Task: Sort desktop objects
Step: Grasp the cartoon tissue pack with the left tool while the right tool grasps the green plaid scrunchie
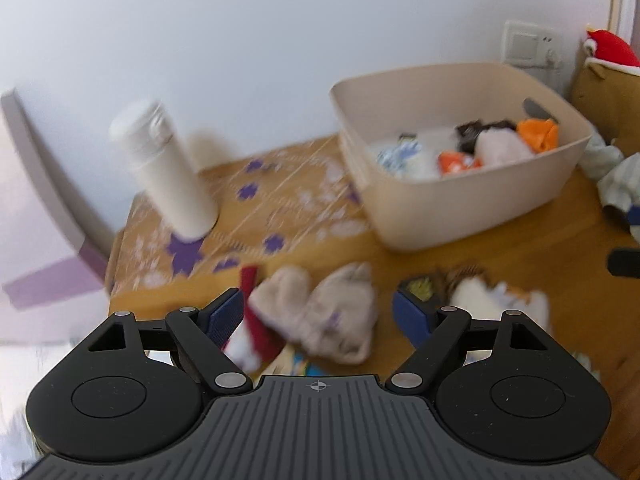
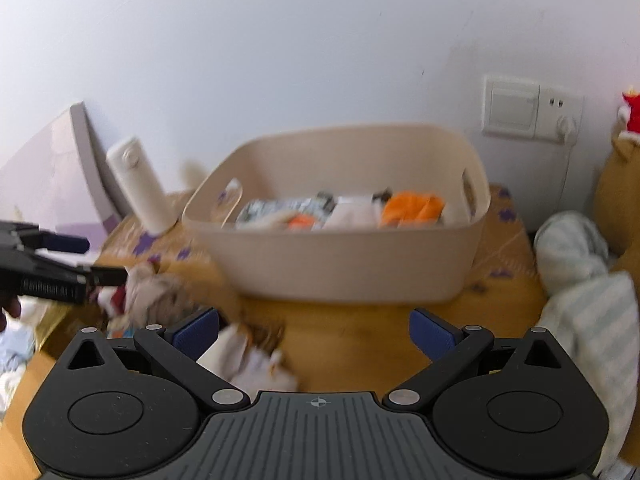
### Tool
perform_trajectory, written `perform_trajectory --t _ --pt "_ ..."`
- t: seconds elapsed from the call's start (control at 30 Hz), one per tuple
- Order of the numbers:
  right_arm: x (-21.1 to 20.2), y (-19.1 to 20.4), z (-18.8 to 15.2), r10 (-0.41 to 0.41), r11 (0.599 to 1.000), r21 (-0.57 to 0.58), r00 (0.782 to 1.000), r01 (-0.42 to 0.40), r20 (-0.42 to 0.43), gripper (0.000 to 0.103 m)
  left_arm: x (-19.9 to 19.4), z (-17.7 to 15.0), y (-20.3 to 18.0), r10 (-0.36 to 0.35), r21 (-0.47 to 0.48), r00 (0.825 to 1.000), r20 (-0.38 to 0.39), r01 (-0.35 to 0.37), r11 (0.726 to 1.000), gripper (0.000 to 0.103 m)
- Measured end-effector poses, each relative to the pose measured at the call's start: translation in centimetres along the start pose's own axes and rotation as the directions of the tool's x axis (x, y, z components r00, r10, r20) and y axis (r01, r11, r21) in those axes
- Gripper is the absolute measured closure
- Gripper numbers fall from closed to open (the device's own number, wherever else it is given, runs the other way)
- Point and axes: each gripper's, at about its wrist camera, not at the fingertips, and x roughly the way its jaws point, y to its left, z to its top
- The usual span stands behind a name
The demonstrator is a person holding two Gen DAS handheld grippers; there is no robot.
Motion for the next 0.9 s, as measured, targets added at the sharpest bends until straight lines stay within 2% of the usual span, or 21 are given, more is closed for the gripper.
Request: perform_trajectory --t 0.17,0.37,0.5,0.7,0.9 --pt "-0.3 1.0 -3.2 0.045 0.999 0.027 0.998 -0.044 -0.040 0.000 0.2 -2.5 2.3 -0.032 0.010 0.999 -0.035 0.033 0.999 0.020" --pt "-0.3 2.1 -6.3 0.043 0.998 0.040 0.994 -0.039 -0.098 0.000 1.8 -4.8 4.1 -0.088 0.000 0.991 -0.103 0.089 0.996 0.020" --pt "-0.4 2.8 -8.0 0.014 1.000 -0.018 0.992 -0.016 -0.128 0.000 2.9 -5.6 4.9 -0.111 0.014 0.986 -0.126 0.113 0.993 0.020" --pt "0.6 3.7 -9.8 -0.019 0.999 -0.053 0.979 0.009 -0.201 0.000 4.5 -5.8 5.4 -0.207 -0.138 0.961 -0.183 0.183 0.973 0.020" --pt "1.5 4.5 -10.2 -0.029 0.997 -0.078 0.975 0.012 -0.219 0.000 6.3 -5.2 3.9 -0.210 -0.192 0.954 -0.213 0.170 0.967 0.020"
